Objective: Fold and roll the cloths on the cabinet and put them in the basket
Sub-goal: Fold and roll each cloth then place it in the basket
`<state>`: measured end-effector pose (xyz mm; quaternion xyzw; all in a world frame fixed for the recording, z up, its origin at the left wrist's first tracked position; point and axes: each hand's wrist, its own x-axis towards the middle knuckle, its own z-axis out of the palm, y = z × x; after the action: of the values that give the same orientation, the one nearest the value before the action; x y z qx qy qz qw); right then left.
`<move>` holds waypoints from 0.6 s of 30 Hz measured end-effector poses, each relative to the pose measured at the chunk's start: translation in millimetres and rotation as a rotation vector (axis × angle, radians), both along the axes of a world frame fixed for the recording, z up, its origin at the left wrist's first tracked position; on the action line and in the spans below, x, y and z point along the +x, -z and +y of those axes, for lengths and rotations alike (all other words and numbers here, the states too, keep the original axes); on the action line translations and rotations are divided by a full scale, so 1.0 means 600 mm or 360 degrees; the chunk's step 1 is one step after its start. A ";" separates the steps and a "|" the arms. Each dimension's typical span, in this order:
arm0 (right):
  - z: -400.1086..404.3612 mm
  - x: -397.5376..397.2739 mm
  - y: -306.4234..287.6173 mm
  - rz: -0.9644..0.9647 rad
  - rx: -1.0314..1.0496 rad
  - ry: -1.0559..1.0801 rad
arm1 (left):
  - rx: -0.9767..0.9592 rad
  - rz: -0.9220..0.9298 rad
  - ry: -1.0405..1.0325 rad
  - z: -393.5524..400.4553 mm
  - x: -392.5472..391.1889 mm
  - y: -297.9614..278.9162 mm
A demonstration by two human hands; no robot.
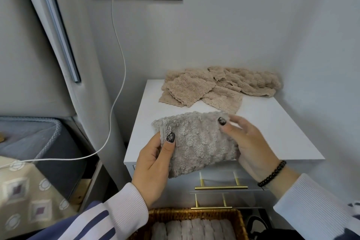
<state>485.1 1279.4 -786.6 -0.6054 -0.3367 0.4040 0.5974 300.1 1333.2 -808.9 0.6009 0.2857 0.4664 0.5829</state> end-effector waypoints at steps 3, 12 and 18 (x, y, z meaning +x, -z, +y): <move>0.006 -0.008 -0.002 0.0181 -0.0315 -0.0343 | 0.0028 0.0055 0.0047 0.001 -0.011 0.006; 0.038 -0.011 -0.004 -0.0706 -0.0009 -0.0074 | 0.0053 0.0462 -0.0222 0.038 -0.028 0.008; 0.089 -0.025 0.018 -0.1149 -0.0067 0.0037 | -0.0066 0.1109 -0.0271 0.104 -0.004 0.003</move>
<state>470.0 1332.9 -797.6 -0.7250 -0.5108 0.1642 0.4320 297.7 1395.5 -810.8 0.6859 0.5257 0.2744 0.4218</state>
